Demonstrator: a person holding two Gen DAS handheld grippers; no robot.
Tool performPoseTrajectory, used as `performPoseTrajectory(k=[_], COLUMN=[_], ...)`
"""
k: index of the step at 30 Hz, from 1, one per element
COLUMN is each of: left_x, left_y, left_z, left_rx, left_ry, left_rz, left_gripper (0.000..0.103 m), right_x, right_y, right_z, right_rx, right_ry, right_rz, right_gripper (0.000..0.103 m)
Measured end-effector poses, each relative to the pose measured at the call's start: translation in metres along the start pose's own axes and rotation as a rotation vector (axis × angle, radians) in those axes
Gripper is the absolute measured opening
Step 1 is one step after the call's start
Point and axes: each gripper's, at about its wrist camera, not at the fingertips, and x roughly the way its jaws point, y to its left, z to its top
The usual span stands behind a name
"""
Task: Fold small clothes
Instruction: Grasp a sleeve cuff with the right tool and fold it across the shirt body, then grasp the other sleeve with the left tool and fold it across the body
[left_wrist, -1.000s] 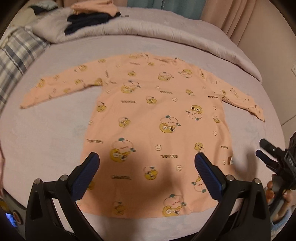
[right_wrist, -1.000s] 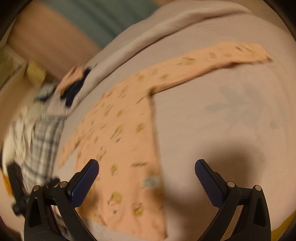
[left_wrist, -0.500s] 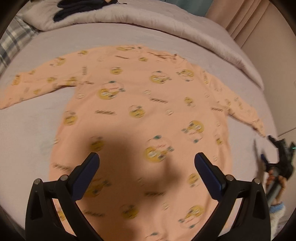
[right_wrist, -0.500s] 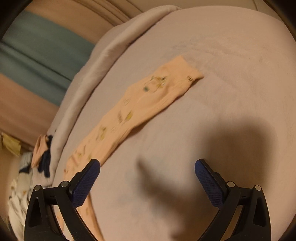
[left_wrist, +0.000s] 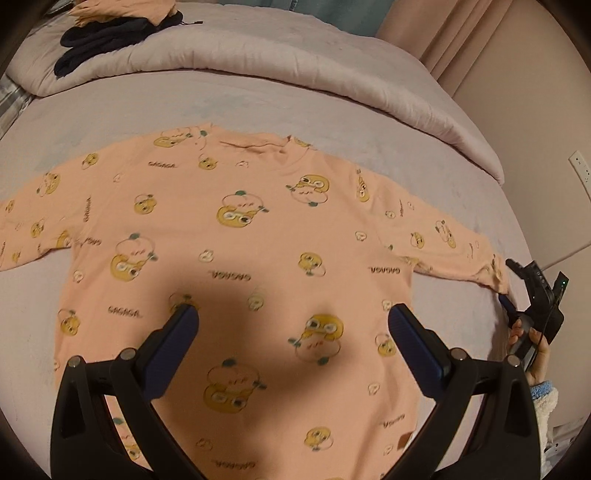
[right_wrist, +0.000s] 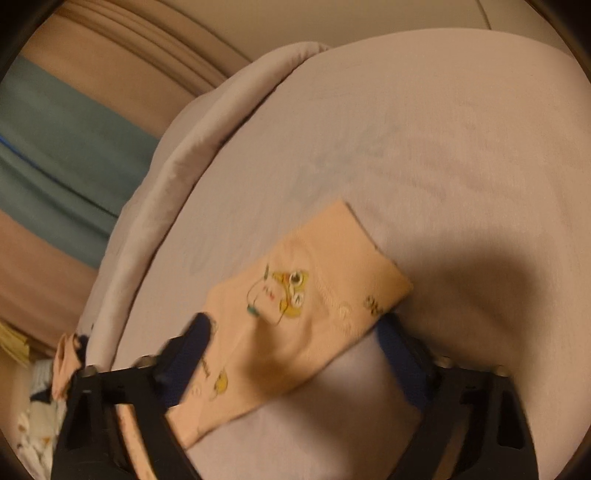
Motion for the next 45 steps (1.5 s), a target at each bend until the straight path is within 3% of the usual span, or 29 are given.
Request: performPoseTrajectory(k=[4,5,9,11,13,15,20,25,30,35,37,38,39,40,41,44,45], left_x=[0.006,0.007,-0.003,-0.008,-0.011,-0.015,-0.027,-0.044,-0.057,-0.060,-0.061,-0.062,-0.062,-0.062,-0.062,-0.058,-0.055], left_y=[0.009,0.019,0.043,0.057,0.067,0.077,0.092,0.126,0.168,0.199,0.208,0.212,0.213,0.213,0.214,0.210,0.210], left_z=[0.006,0.008,0.010,0.009,0.009,0.009,0.009,0.002,-0.006,-0.011,-0.014,-0.015,-0.016,-0.016,-0.016,-0.013,-0.013], left_rx=[-0.030,-0.055,-0.135,-0.167,-0.195,-0.238,-0.306,-0.377,-0.446,-0.511,-0.527,-0.535,-0.536,-0.536,-0.533,-0.531,-0.533], left_ry=[-0.014,-0.018,-0.042,-0.044,-0.044,-0.038,-0.062,-0.088,-0.107,-0.112,-0.111,-0.107,-0.104,-0.101,-0.100,-0.099,-0.097], left_rz=[-0.008,-0.007,-0.012,-0.009,-0.021,-0.086,-0.180,-0.185,-0.163,-0.160,-0.156,-0.150,-0.151,-0.153,-0.156,-0.179,-0.198], left_gripper=[0.102,0.102,0.102,0.102,0.102,0.102,0.102,0.102,0.102,0.102,0.102,0.102,0.102,0.102,0.102,0.102,0.102], right_x=[-0.003,-0.001,-0.007,-0.015,-0.025,-0.035,-0.047,-0.031,-0.004,0.026,0.040,0.046,0.050,0.050,0.043,0.021,0.012], right_y=[-0.016,-0.016,-0.014,0.012,0.043,0.082,0.197,0.298,0.362,0.376,0.371,0.367,0.364,0.361,0.356,0.351,0.344], right_z=[0.002,0.001,-0.002,-0.003,-0.007,-0.017,-0.069,-0.137,-0.219,-0.298,-0.327,-0.335,-0.340,-0.343,-0.339,-0.322,-0.308], right_rx=[0.055,0.062,0.062,-0.017,-0.115,-0.226,-0.534,-0.716,-0.913,-1.064,-1.141,-1.171,-1.185,-1.188,-1.174,-1.131,-1.097], right_ry=[-0.012,-0.010,0.000,-0.008,-0.016,-0.012,0.044,0.143,0.183,0.247,0.301,0.326,0.342,0.359,0.389,0.444,0.454], right_rz=[-0.019,-0.022,0.014,0.055,0.071,0.111,0.213,0.337,0.371,0.335,0.287,0.258,0.237,0.251,0.327,0.458,0.511], right_gripper=[0.031,0.015,0.008,0.008,0.008,0.008,0.008,0.008,0.008,0.008,0.022,0.034,0.035,0.035,0.037,0.062,0.062])
